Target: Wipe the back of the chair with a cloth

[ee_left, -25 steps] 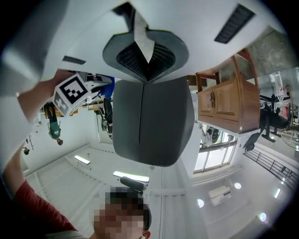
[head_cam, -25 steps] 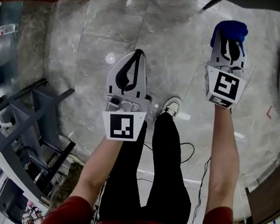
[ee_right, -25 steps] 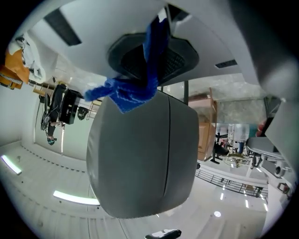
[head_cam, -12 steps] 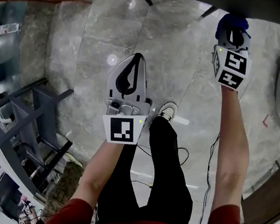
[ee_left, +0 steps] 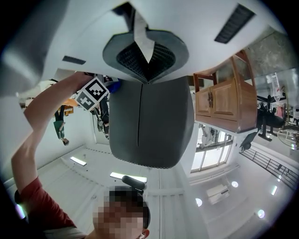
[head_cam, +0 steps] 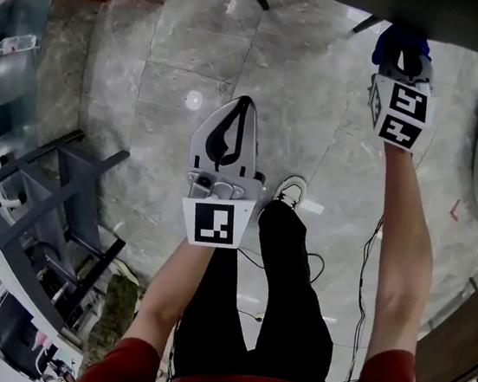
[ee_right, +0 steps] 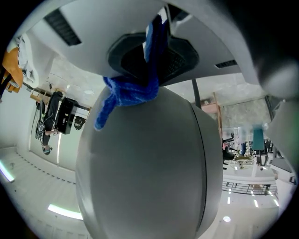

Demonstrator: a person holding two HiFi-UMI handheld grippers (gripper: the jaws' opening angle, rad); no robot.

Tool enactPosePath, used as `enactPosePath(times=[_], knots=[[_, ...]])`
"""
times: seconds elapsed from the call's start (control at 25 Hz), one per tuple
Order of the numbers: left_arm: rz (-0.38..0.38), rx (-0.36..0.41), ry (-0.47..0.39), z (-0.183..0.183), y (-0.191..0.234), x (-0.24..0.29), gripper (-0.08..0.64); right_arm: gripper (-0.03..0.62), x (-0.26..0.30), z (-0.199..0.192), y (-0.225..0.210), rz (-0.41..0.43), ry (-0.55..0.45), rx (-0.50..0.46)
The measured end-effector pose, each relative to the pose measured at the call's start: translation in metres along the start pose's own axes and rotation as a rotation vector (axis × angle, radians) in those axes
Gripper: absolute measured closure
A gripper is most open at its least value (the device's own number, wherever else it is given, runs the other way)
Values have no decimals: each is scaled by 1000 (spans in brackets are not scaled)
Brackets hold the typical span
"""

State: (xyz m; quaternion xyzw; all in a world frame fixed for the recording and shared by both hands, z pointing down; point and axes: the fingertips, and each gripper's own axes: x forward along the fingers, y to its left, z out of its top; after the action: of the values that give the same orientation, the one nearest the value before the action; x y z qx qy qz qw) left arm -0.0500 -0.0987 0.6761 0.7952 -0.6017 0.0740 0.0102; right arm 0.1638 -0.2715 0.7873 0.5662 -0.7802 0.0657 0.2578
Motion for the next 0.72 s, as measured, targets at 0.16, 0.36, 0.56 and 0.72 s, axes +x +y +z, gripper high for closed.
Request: enactPosePath(times=[0.16,0.36,0.56,0.72], knots=[[10,-11,-5,-2,16,1,548,537,7,12,26,28,4,-38],[18,-27,-20,1,41,1,547,537,14,32,62,61,-2,-46],[41,-40,-31,-1,79,-9,547,537,25,44,107,93,12,-87],[59,-15,-31,-7,113,-21,548,537,33,53,131,78,35,-79]])
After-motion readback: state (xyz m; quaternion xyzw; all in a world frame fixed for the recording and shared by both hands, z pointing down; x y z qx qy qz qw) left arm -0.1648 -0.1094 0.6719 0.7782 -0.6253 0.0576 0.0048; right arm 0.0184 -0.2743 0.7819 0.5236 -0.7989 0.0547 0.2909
